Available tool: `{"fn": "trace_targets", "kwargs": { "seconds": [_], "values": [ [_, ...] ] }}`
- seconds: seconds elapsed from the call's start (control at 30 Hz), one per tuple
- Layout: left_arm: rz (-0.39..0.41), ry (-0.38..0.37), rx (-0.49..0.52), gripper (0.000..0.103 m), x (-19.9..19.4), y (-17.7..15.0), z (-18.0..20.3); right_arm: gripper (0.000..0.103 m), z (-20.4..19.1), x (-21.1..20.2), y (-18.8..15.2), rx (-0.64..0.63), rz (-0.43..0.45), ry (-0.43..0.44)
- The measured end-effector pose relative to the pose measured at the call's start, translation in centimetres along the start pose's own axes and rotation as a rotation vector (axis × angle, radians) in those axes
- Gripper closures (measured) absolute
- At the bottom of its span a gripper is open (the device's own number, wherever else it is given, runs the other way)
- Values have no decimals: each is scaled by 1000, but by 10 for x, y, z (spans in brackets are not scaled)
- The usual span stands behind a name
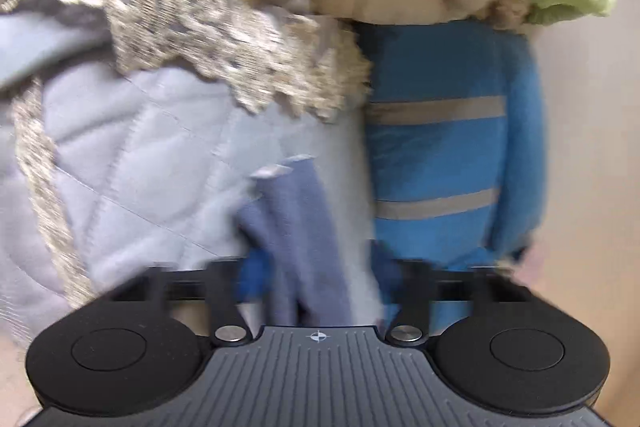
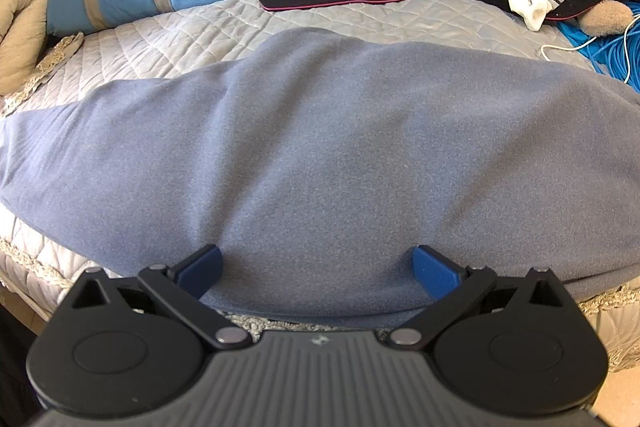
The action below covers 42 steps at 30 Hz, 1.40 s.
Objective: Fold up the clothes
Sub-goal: 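Grasp the garment end with the left tool and lift it up, then fold the held garment end over the garment with the left tool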
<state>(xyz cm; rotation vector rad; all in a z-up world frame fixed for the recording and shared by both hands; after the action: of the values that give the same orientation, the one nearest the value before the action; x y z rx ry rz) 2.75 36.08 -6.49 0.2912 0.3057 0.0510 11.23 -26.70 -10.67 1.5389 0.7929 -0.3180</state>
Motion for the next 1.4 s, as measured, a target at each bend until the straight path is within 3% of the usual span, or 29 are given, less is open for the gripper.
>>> {"fn": "trace_targets", "kwargs": {
  "seconds": [0.03, 0.2, 0.33, 0.43, 0.57, 0.73, 0.83, 0.93, 1.13, 1.33, 1.37, 1.4],
  "values": [
    [-2, 10, 22, 97, 1, 1, 2, 1, 0, 0, 0, 0, 0, 1],
    [-13, 49, 139, 98, 3, 6, 12, 1, 1, -2, 1, 1, 3, 6],
    [-31, -50, 339, 98, -7, 10, 57, 0, -9, -11, 4, 5, 36, -28],
    [-39, -121, 505, 98, -16, 6, 97, 0, -42, -25, 9, -13, 135, 35],
    [-45, -176, 638, 98, -28, -10, 145, 0, -110, -37, 21, -140, 306, 89],
    [-55, -258, 801, 98, -42, -41, 204, 0, -179, -20, 26, -214, 391, 104],
    [-71, -331, 895, 98, -53, -64, 242, 0, -202, 1, 22, -191, 399, 59],
    [-120, -392, 959, 98, -57, -92, 273, 0, -212, 20, 15, -173, 341, 26],
    [-240, -514, 1064, 98, -52, -175, 328, 0, -209, 21, 3, -152, 401, 26],
    [-383, -592, 1148, 98, -26, -270, 353, 0, -206, 25, 6, -143, 393, 36],
    [-411, -603, 1153, 96, -22, -282, 354, 0, -206, 25, 7, -143, 389, 39],
    [-439, -615, 1159, 88, -18, -294, 355, 0, -206, 26, 7, -145, 384, 43]
  ]
}}
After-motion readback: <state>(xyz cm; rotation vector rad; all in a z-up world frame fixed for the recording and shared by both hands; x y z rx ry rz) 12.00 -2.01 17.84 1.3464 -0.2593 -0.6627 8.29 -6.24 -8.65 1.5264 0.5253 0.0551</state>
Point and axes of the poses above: each gripper's, at about its wrist camera, not at the fingertips, and x roughly the way its jaws point, z to its right, y to its top, the point moved 2 cm from there along x, roughly the way its jaws point, and after that the axes turned 12 degrees about z, right-handed, at the moved point
